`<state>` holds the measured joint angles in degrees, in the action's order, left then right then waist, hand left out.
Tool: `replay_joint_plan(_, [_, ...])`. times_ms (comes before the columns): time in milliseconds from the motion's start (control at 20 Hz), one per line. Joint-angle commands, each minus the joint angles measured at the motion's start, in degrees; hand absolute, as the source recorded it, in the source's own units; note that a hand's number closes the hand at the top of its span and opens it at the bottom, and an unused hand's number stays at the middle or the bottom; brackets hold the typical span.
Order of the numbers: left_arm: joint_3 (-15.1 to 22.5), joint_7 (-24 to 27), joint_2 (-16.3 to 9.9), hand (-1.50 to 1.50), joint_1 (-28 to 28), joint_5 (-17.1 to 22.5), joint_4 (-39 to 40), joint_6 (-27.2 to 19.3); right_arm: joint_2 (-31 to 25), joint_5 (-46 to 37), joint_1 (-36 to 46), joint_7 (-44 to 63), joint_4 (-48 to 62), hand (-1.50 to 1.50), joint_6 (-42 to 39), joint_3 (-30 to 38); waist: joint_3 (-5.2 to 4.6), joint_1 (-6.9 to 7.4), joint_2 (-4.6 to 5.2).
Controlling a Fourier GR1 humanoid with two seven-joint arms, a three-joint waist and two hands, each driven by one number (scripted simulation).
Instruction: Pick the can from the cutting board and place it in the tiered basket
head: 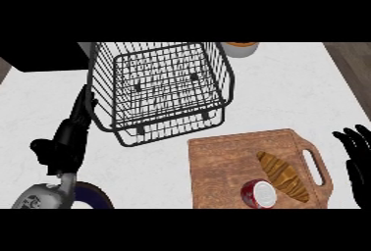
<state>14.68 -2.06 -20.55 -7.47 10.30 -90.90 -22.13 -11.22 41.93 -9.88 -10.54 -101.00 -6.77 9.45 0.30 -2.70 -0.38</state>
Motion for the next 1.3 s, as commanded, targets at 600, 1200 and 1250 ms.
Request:
replay_joint_plan(600, [1.76, 1.73, 3.68, 0.00, 0.33, -4.15, 2.29, -2.63, -21.99, -14.56, -25.32, -1.50, -20.09, -1.50, -26.16, 18.47, -0.60, -0.26, -0.12])
replay_joint_plan(1200, [3.76, 0.39, 5.40, 0.00, -1.05, -6.29, 1.18, -3.22, -29.58, -31.58, -30.67, 23.22, -50.84, -1.50, -19.00, 21.94, -0.56, 2.09, 0.42])
replay_joint_plan(1250, [3.44, 3.17, 5.44, 0.00, 0.65, -6.00, 2.30, -2.64, -31.13, -30.31, -31.25, 23.81, -50.60, -1.50, -20.42, 24.13, -0.60, 1.64, 0.30])
